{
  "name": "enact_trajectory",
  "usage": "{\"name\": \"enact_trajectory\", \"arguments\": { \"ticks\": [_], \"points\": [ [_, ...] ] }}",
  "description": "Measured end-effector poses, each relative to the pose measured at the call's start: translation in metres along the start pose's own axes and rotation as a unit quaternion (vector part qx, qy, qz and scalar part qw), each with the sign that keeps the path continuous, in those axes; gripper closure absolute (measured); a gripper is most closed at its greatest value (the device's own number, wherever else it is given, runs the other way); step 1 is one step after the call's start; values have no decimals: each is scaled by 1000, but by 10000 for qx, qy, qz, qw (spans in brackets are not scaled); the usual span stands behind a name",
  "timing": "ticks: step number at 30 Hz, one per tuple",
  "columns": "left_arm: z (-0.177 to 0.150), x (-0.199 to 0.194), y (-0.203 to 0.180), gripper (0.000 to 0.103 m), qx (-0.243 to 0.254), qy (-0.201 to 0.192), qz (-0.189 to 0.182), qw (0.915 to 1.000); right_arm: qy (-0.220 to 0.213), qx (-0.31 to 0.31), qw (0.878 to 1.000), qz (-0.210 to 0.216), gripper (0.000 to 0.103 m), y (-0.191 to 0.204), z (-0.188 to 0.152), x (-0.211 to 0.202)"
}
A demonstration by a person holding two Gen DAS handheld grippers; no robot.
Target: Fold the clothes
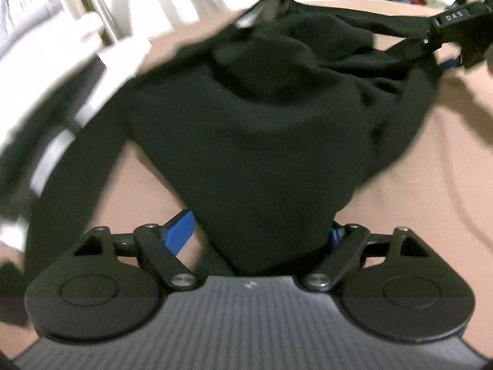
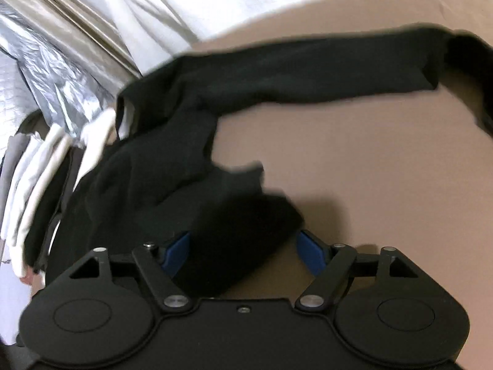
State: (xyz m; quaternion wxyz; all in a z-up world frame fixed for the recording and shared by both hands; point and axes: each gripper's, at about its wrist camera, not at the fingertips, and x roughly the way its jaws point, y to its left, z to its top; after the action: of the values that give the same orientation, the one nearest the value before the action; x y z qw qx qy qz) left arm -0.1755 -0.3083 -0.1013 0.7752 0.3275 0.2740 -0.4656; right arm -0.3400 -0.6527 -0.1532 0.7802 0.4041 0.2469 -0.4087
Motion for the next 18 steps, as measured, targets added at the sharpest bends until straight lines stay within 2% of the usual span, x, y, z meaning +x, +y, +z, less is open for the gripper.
{"name": "enact_trajectory", "arguments": {
  "ticks": [1, 2, 3, 4, 7, 10, 12, 14, 16, 18],
  "points": [
    [1, -1, 2, 58, -69, -43, -11, 10000, -139, -611, 9976, -301, 55, 12, 0, 4],
    [2, -4, 8, 78, -280, -51, -136, 9995, -223, -1286, 9898, -571, 78, 26, -1, 5],
    [4, -9, 14, 81, -524, -60, -194, 9984, -366, -1683, 9828, -659, 85, 37, -4, 2],
    [7, -17, 21, 84, -803, -93, -190, 9965, -530, -1929, 9773, -703, 86, 45, -6, -4],
    [5, -53, 36, 87, -1581, -492, -445, 9852, -1038, -2017, 9713, -715, 87, 63, -10, -42],
    [-7, -55, 38, 87, -1936, -425, -699, 9777, -1301, -2275, 9593, -1052, 87, 77, -11, -82],
    [-12, -39, 34, 86, -1904, -149, -861, 9778, -1006, -2372, 9540, -1531, 87, 78, -12, -86],
    [-14, -19, 27, 85, -1865, 203, -939, 9777, -464, -2329, 9494, -2055, 86, 71, -16, -67],
    [-11, -9, 21, 83, -1812, 295, -902, 9788, -144, -2178, 9517, -2157, 87, 58, -18, -47],
    [-9, -9, 19, 83, -1740, 211, -902, 9804, 11, -2115, 9531, -2163, 87, 49, -15, -31]
  ]
}}
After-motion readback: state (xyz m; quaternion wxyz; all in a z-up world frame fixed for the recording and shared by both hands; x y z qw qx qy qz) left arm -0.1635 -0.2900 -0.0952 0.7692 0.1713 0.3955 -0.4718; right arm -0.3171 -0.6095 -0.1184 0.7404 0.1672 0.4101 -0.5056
